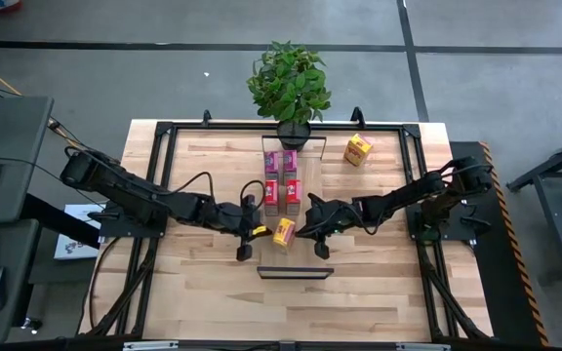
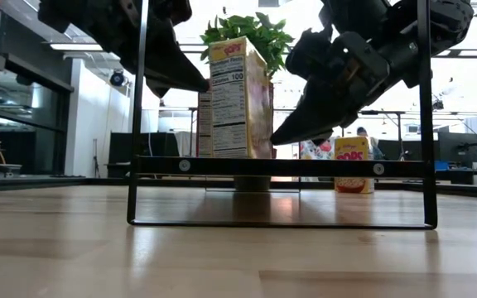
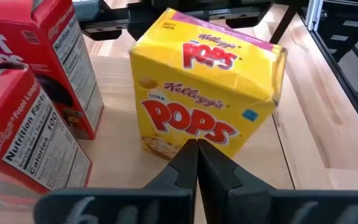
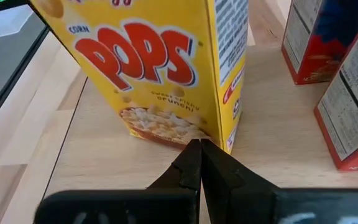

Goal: Stack cereal on shelf
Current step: Put the left yellow cereal box on the shelf

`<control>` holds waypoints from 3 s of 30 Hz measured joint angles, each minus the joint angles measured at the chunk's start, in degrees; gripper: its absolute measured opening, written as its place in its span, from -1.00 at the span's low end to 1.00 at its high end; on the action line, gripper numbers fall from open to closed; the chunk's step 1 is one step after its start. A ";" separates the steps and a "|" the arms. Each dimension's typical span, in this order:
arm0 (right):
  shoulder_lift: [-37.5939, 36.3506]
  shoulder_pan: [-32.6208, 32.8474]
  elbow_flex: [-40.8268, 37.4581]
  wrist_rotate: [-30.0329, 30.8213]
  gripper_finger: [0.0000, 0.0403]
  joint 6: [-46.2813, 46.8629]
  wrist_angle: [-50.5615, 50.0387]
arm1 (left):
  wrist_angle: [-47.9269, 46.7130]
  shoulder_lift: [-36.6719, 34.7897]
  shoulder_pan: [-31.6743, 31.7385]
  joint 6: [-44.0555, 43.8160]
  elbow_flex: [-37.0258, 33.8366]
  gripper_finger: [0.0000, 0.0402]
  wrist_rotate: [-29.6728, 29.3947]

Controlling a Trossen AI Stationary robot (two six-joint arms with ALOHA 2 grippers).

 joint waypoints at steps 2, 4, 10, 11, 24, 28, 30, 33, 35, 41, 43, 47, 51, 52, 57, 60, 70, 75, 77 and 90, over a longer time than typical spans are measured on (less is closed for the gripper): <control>0.00 0.00 0.00 0.00 -1.00 0.00 -0.08 | -0.03 0.00 0.00 0.02 0.00 -1.00 -0.01; 0.20 0.00 0.00 0.22 -1.00 0.67 0.27 | -0.02 0.00 0.00 0.00 0.00 -1.00 0.00; 3.97 -0.04 0.79 -0.12 -1.00 2.03 0.99 | 0.00 0.00 0.00 0.04 0.00 -1.00 0.00; 4.39 -0.02 1.28 -0.29 -1.00 1.80 0.80 | 0.00 0.00 0.00 0.04 0.00 -1.00 -0.02; 8.50 0.59 7.06 -1.99 -1.00 1.49 -0.76 | -0.01 0.02 0.00 0.24 0.00 -1.00 -0.04; 8.94 0.54 7.06 -1.97 -1.00 1.29 -0.89 | 0.11 0.02 0.00 0.22 -0.02 -1.00 -0.04; 8.94 0.52 7.06 -1.82 -1.00 1.05 -0.56 | 0.22 0.02 0.00 0.18 -0.02 -1.00 -0.03; 8.94 0.52 7.06 -1.28 -1.00 0.99 0.17 | 0.15 0.02 -0.26 -0.56 0.00 -1.00 0.38; 8.94 0.52 7.06 -0.47 -1.00 0.57 0.27 | 0.09 0.02 -0.64 -0.88 -0.02 -1.00 1.06; 8.94 0.52 7.06 1.25 -1.00 0.52 0.73 | -0.34 -0.77 -1.40 -0.94 -0.03 -1.00 2.23; 8.94 0.52 7.06 1.25 -1.00 0.55 0.85 | -0.39 -1.20 -1.39 -1.01 -0.02 -1.00 2.21; 8.94 0.52 7.04 1.25 -1.00 0.63 1.73 | -1.79 -2.19 -1.38 -1.01 -0.09 -1.00 1.95; 8.94 0.52 7.04 0.66 -1.00 1.57 1.87 | -3.97 -3.08 -1.38 -1.01 -0.10 -1.00 0.72; 8.94 0.52 7.04 0.49 -1.00 1.67 1.87 | -3.73 -3.06 -1.38 -1.01 -0.01 -1.00 0.23; 9.11 0.98 6.99 -0.04 -1.00 3.01 2.97 | -4.31 -3.04 -1.38 -0.98 -0.02 -1.00 -1.44; 9.78 1.24 6.97 -0.27 -1.00 2.99 4.19 | -4.36 -3.04 -1.38 -1.00 -0.02 -1.00 -1.55; 10.73 1.11 6.95 -0.28 -1.00 3.02 5.43 | -4.32 -3.04 -1.38 -0.98 -0.02 -1.00 -1.45; 10.73 1.14 6.97 0.50 -1.00 3.01 6.66 | -4.33 -3.04 -1.38 -2.45 -0.02 -1.00 -1.36; 10.73 1.14 6.97 0.62 -1.00 3.00 6.52 | -4.31 -3.04 -1.38 -2.49 -0.02 -1.00 -1.36; 10.73 1.12 6.97 4.17 -1.00 2.54 7.66 | -4.24 -3.04 -1.46 -5.51 -0.02 -1.00 1.24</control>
